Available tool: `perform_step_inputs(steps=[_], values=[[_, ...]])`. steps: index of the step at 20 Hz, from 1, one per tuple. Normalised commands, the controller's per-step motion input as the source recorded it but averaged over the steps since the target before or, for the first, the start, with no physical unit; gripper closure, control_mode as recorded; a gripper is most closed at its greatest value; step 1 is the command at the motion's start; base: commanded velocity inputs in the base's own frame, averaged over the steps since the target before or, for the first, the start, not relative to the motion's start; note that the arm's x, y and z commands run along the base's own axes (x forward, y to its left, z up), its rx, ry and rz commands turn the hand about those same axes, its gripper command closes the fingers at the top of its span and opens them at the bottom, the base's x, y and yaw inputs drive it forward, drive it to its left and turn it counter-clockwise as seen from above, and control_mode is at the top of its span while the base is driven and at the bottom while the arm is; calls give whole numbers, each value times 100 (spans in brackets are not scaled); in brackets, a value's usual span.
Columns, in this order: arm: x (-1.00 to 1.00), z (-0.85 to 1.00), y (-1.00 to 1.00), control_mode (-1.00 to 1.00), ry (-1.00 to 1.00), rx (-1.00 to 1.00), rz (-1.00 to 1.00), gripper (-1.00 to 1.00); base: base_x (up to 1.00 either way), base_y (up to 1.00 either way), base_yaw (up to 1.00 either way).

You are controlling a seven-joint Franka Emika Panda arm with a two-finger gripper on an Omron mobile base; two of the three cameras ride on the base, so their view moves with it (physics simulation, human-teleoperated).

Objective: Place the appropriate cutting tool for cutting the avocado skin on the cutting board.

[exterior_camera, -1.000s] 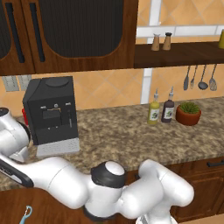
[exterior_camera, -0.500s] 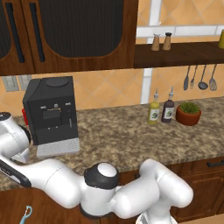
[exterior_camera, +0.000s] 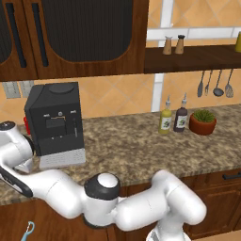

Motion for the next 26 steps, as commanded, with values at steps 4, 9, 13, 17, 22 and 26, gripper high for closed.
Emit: perform_step_inputs(steps=[4, 9, 13, 17, 22, 26], values=[[22, -41, 10, -100, 3, 0, 0, 100, 0, 0, 0], [11, -50, 2, -100, 0, 0, 0, -100, 0, 0, 0], [-1, -17, 0, -100, 0, 0, 0, -100, 0, 0, 0], [-27, 6, -5, -100, 0, 0, -1, -100, 0, 0, 0], [-56, 39, -21, -100, 0, 0, -1, -100, 0, 0, 0], [-74, 42, -40, -100, 0, 1, -9, -100, 0, 0, 0]])
